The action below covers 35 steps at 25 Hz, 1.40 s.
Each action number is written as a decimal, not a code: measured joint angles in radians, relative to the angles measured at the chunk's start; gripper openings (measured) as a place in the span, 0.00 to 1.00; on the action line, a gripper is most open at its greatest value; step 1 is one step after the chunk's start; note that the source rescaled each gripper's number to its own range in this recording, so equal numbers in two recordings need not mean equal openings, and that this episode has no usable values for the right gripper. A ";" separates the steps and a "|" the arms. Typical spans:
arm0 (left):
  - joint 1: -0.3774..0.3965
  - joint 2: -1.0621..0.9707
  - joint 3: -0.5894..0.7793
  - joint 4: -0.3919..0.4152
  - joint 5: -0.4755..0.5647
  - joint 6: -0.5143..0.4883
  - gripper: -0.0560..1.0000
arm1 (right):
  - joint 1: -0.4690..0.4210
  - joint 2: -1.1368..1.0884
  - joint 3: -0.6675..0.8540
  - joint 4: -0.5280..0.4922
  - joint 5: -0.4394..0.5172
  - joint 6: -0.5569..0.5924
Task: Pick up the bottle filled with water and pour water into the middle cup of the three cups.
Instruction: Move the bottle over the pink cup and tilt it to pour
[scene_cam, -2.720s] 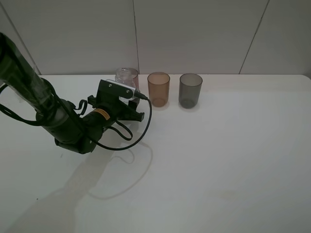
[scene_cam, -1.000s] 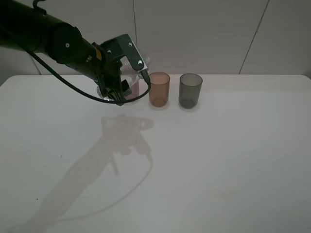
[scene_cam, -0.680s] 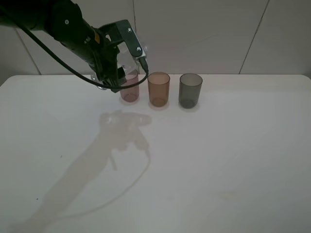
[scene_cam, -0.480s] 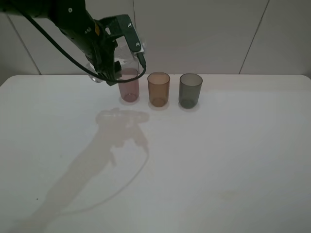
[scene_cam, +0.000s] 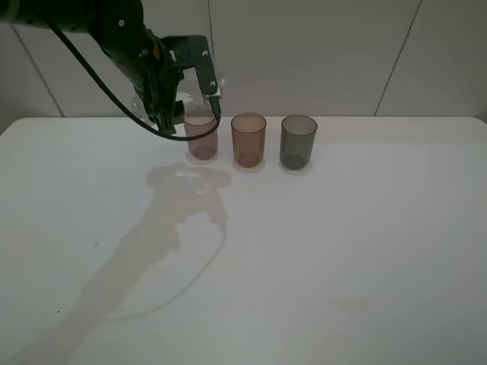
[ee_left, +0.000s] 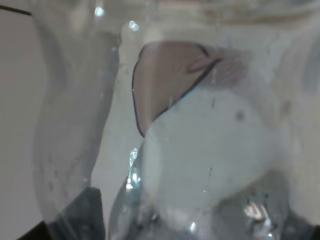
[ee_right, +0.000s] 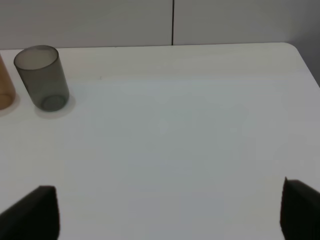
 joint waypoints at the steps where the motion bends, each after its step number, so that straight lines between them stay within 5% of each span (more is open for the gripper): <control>1: 0.000 0.007 -0.009 0.001 0.010 0.005 0.06 | 0.000 0.000 0.000 0.000 0.000 0.000; 11: -0.008 0.060 -0.110 0.049 0.145 0.009 0.06 | 0.000 0.000 0.000 0.000 0.000 0.000; 25: -0.012 0.060 -0.113 0.194 0.156 0.011 0.06 | 0.000 0.000 0.000 0.000 0.000 0.000; 35: -0.018 0.090 -0.126 0.224 0.154 0.011 0.06 | 0.000 0.000 0.000 0.000 0.000 0.000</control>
